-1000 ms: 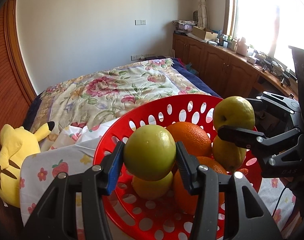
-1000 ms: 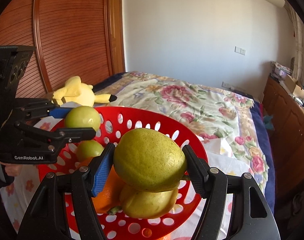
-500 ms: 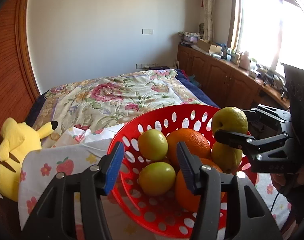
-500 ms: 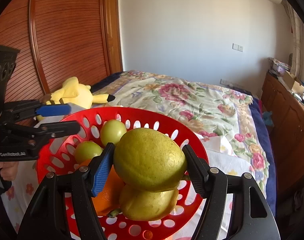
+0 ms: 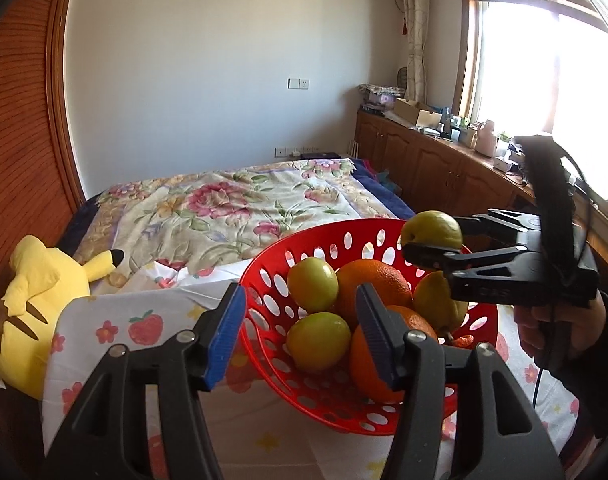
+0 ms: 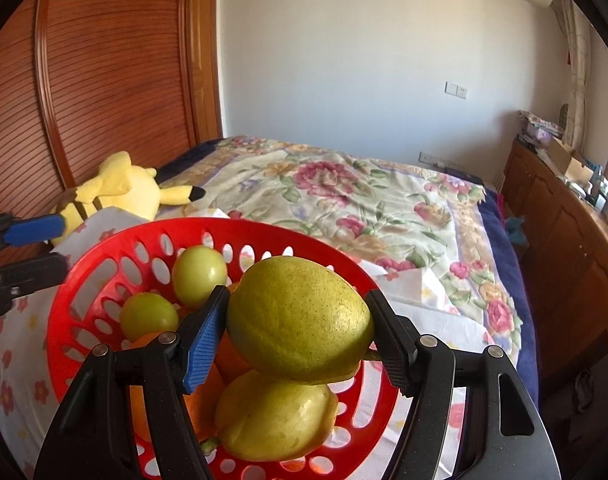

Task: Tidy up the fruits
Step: 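Open the right tool to release the pomelo while the left tool releases its green fruit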

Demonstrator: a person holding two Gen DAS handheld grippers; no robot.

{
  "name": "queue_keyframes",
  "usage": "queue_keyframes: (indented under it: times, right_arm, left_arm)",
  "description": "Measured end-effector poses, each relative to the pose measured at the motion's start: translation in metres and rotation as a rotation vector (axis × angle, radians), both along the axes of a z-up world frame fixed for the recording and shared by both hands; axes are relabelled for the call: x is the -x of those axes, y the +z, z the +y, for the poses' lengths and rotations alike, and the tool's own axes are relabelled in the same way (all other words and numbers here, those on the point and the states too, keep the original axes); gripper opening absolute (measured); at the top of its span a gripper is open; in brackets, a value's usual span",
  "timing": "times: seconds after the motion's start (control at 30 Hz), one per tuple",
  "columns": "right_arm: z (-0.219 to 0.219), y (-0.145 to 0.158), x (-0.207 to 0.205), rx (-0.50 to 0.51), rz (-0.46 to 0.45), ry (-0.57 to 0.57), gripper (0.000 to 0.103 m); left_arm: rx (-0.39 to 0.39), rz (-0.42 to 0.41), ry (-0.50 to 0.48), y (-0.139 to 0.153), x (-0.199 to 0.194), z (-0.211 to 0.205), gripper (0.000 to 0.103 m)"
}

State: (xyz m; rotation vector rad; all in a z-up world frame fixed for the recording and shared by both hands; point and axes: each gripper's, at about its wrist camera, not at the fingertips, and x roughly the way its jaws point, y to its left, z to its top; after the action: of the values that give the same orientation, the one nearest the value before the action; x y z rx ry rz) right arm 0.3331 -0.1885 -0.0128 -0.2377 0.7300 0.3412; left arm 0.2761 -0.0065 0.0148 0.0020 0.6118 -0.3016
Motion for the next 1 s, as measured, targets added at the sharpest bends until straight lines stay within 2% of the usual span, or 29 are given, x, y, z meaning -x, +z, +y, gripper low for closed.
queue_keyframes:
  times: [0.17,0.53,0.73,1.0]
  right_arm:
    - [0.003,-0.007,-0.003,0.03,0.013,-0.014,0.071]
    - [-0.004,0.003,0.014,0.025,-0.001,-0.028,0.074]
    - [-0.007,0.008,0.044,0.035,-0.023,-0.025,0.074]
    - [-0.019,0.021,0.09,-0.002,-0.045,-0.037,0.074]
  left_arm:
    - [-0.004,-0.003,-0.014,0.0,0.009,-0.002,0.058]
    - [-0.003,-0.006,-0.021,0.001,0.024,-0.007,0.058]
    - [0.011,-0.003,-0.017,0.002,0.033,-0.011,0.058]
    - [0.012,-0.021,-0.04,0.005,0.054,-0.027,0.059]
